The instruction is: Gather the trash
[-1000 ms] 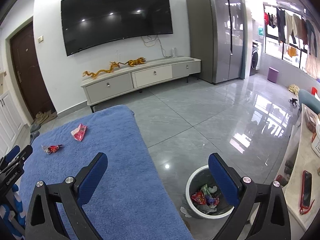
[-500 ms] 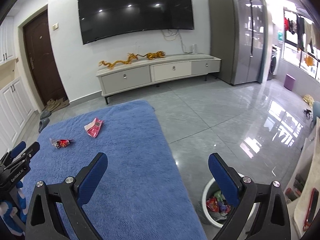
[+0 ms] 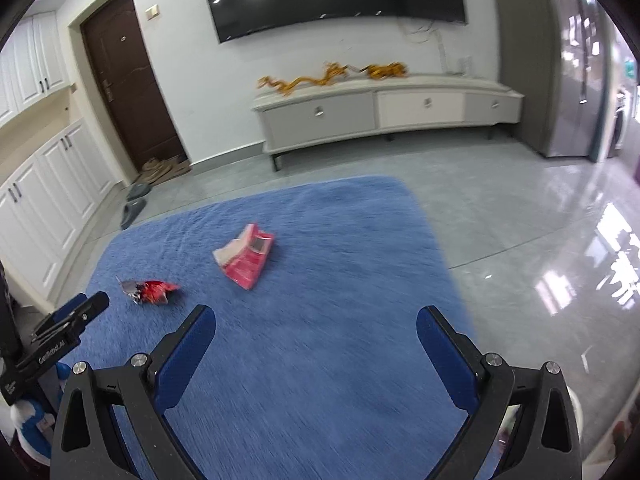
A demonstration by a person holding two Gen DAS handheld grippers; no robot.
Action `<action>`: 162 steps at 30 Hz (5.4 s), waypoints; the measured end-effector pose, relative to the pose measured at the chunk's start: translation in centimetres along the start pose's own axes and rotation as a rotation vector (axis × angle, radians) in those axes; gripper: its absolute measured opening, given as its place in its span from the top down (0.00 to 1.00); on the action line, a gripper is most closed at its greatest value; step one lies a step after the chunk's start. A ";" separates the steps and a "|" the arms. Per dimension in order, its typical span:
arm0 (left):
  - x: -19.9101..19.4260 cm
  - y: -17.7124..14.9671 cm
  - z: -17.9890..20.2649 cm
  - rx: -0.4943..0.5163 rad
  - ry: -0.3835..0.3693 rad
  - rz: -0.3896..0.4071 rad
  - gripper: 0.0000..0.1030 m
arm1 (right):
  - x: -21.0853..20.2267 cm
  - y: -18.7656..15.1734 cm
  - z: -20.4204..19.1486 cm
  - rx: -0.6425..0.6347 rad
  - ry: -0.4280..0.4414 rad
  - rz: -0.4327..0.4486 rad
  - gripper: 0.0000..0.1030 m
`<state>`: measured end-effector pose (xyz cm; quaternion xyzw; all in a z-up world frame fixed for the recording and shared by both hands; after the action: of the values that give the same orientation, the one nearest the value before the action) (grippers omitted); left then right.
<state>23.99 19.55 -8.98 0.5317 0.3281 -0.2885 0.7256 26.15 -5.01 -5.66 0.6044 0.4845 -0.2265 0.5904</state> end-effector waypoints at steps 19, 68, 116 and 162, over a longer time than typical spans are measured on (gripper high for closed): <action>8.3 1.1 3.9 0.202 0.033 -0.124 0.41 | 11.7 5.1 -3.5 0.016 0.097 -0.105 0.49; 5.3 -3.7 5.4 0.516 -0.089 -0.198 0.74 | -4.7 -7.9 6.9 0.109 0.091 0.012 0.65; 7.8 -20.4 53.9 0.769 -0.494 -0.536 0.66 | -8.2 -25.2 38.3 0.641 -0.151 -0.027 0.41; -10.2 -7.9 18.7 0.231 0.101 0.153 0.31 | -15.0 -11.7 7.6 0.072 -0.232 0.252 0.00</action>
<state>14.72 0.19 -1.50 0.6490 0.2874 -0.2412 0.6618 12.01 -18.85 -0.31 0.6509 0.3251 -0.2359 0.6442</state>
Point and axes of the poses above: each gripper's, at about its wrist camera, not at the fingertips, and x roughly the way its jaws point, z to its right, y to its top, the point moved 8 cm from there along x, roughly the way its jaws point, and after that the axes turned 12 degrees about -z, right-handed, at the moved point
